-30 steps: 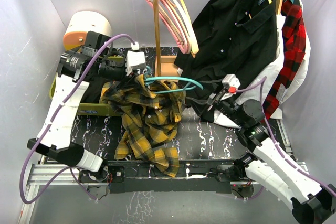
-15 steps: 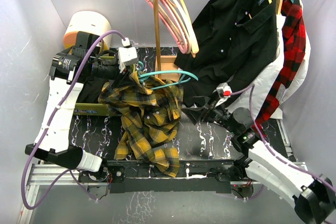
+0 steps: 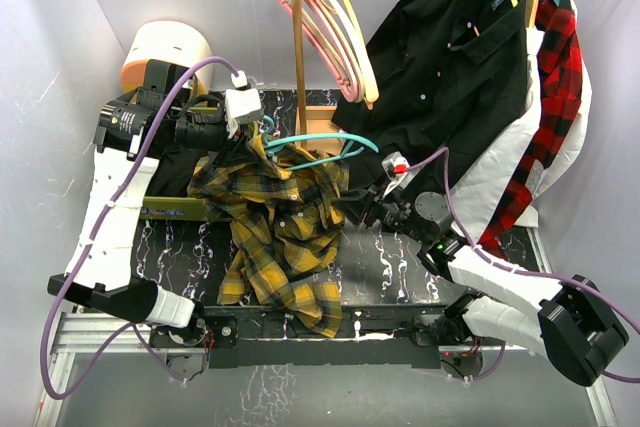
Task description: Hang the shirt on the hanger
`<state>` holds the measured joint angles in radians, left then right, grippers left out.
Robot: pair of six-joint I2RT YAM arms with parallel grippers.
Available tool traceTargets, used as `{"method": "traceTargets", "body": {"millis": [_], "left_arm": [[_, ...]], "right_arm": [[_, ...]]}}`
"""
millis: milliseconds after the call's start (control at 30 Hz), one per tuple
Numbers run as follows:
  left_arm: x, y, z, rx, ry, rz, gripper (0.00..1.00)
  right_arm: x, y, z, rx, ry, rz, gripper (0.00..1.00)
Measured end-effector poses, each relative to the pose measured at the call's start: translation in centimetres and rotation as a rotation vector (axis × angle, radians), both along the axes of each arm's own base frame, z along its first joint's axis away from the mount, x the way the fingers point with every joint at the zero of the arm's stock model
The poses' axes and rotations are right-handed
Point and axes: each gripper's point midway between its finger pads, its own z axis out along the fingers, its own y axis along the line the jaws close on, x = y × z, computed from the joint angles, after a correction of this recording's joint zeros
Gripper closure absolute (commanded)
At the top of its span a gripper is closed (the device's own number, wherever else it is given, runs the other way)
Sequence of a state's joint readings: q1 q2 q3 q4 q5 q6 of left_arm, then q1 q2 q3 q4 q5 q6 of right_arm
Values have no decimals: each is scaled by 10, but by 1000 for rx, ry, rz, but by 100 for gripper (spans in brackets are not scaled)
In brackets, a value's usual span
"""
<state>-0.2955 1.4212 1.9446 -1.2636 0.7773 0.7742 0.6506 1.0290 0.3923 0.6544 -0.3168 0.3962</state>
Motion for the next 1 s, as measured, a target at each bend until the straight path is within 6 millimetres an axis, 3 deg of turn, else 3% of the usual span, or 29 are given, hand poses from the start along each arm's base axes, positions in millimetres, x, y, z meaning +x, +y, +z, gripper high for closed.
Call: {"method": "traceTargets", "body": {"millis": [33,233,467,700,1000], "left_arm": [[0,0,0,0,0,1,100],[3,2,-1,14,-11,8,100],[3,5,-4,42,-36,-10,100],[0,8,-16,82,-58,-65,100],[-1,19,-21,158,-102,-84,100]], "right_arm": [[0,1,0,2,-1,2,91],[7,-2,-1,2,6,-42,92],[37,-36,7,17,-8,-163,92],[58,-57,37,51,-54,-201,92],[60,-58,54,54,-60,-176,92]]}}
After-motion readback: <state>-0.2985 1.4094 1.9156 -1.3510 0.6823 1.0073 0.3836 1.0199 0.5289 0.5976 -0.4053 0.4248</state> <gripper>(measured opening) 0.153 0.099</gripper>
